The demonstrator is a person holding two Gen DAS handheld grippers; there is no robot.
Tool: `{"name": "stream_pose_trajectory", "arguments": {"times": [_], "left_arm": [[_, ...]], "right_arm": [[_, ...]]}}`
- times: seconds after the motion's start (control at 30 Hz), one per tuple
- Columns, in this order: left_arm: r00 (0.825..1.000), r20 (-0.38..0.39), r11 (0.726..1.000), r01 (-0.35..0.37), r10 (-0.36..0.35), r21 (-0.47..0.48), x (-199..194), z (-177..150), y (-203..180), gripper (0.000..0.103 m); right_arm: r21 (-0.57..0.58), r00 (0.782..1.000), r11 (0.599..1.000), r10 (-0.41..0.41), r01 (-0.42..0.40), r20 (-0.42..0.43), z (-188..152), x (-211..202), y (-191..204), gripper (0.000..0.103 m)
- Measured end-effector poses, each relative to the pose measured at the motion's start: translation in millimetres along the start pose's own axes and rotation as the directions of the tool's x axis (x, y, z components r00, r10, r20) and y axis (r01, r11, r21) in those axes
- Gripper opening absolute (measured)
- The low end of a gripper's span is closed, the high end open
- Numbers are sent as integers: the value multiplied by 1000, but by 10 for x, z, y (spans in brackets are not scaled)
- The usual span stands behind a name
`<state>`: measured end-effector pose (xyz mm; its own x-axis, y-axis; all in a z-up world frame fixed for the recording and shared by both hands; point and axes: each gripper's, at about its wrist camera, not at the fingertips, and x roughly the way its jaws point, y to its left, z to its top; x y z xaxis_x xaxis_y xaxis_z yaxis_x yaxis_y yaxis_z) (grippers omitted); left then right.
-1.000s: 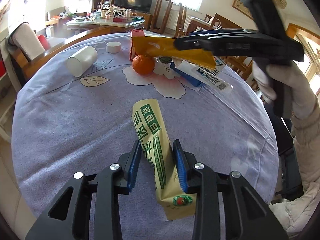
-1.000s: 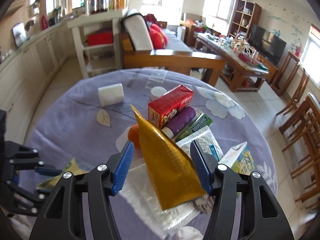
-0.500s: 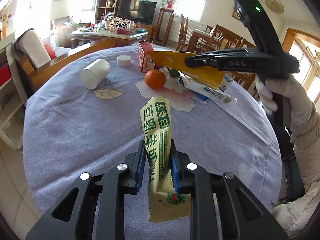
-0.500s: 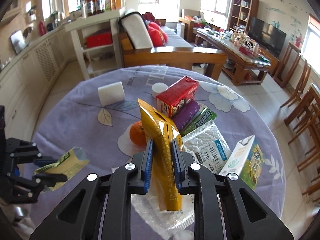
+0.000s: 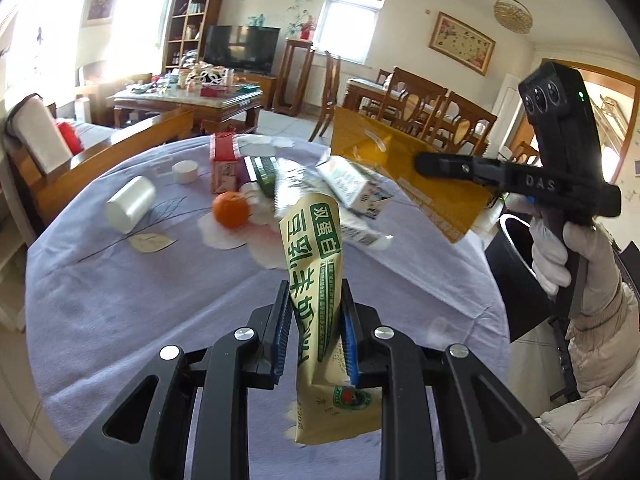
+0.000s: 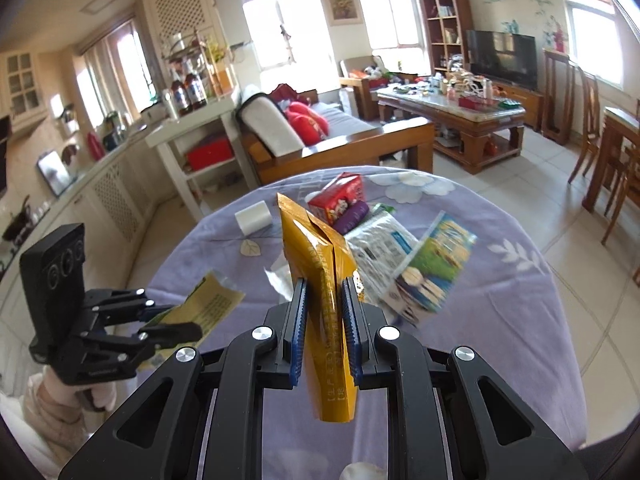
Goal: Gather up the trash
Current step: 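Grasp the yellow-green snack wrapper with the left tool while the right tool grasps the yellow wrapper, then carry both wrappers over the black bin and open both tools to drop them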
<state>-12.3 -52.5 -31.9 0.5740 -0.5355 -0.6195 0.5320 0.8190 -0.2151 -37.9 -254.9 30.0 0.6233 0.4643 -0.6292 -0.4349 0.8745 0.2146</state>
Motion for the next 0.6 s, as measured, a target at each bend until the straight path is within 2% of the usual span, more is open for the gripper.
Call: {"name": "stream_pose_trajectory", "arguments": {"times": [0.33, 0.6], "left_arm": [[991, 9, 984, 132, -134, 119, 306, 266, -852, 23], [960, -38, 936, 278, -277, 216, 676, 398, -1688, 23]], "right_arm": [[142, 990, 985, -111, 98, 85, -632, -988, -579, 18], [279, 959, 937, -253, 210, 129, -1211, -1805, -1109, 18]]}}
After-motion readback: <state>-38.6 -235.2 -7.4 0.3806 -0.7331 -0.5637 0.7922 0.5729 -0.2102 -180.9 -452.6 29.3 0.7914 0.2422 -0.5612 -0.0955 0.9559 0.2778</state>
